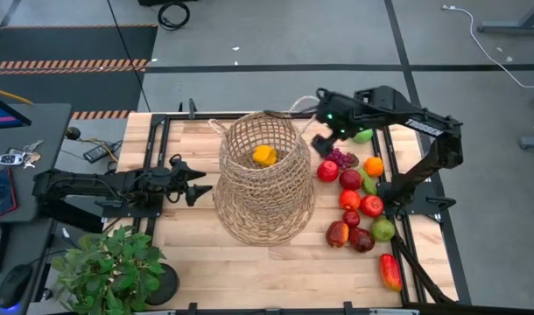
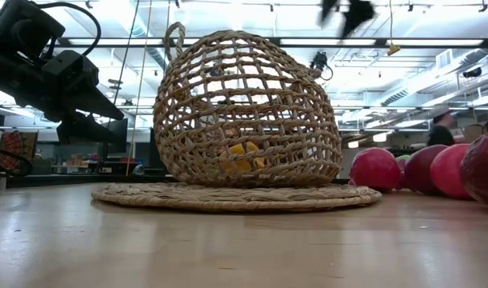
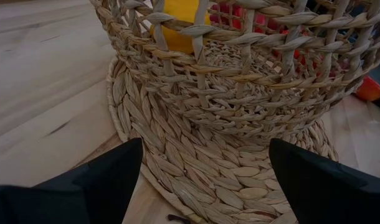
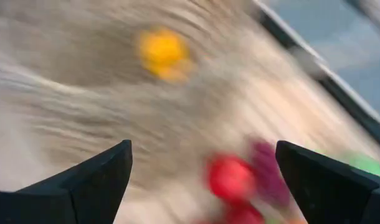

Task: Build produce basket
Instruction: Put the red apple into the brown basket

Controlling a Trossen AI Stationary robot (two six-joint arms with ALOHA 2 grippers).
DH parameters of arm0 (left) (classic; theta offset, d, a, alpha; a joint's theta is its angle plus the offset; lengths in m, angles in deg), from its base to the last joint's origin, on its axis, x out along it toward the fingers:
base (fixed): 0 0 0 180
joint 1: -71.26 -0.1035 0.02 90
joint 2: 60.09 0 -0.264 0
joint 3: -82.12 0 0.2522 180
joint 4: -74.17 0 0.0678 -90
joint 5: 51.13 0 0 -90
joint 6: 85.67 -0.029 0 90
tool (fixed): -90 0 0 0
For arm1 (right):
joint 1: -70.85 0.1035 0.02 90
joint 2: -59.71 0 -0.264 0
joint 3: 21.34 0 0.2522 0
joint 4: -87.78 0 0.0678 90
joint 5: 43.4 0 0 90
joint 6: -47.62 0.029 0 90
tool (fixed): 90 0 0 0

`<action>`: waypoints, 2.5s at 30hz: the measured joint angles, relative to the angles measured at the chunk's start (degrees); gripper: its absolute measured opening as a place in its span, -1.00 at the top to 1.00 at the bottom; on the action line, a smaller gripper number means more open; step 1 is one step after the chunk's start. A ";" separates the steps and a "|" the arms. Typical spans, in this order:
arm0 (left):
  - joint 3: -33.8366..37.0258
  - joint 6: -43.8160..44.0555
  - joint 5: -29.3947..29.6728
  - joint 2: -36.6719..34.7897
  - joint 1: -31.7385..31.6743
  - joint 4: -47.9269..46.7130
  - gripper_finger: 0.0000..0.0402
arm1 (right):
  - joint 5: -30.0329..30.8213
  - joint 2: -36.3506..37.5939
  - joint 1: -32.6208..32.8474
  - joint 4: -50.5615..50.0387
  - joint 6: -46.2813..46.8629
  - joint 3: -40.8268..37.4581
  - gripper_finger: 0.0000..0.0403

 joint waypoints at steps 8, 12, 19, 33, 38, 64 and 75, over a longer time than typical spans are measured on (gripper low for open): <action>0.00 0.00 0.00 -0.02 0.00 -0.02 -0.78 | 2.41 4.99 0.74 0.00 -0.13 -6.52 -0.98; 0.00 0.00 0.00 -0.02 0.01 -0.04 -0.78 | 4.29 7.09 1.69 -2.51 -1.18 -11.76 -0.98; 0.00 0.00 0.00 -0.02 0.00 -0.04 -0.78 | 2.65 12.49 1.89 -2.91 -11.93 -24.90 -0.98; 0.00 0.00 0.00 -0.02 0.00 -0.02 -0.78 | -11.32 14.17 6.59 2.49 0.74 -39.90 -0.98; 0.00 -0.02 -0.01 0.00 0.01 -0.02 -0.78 | -13.60 14.17 9.36 2.64 5.02 -43.34 -0.98; 0.00 0.00 -0.02 -0.02 0.00 -0.02 -0.78 | -19.85 14.39 14.19 26.58 26.16 -62.89 -0.98; 0.00 0.00 0.00 0.00 0.00 -0.02 -0.78 | -19.09 14.35 14.58 38.13 26.72 -69.81 -0.98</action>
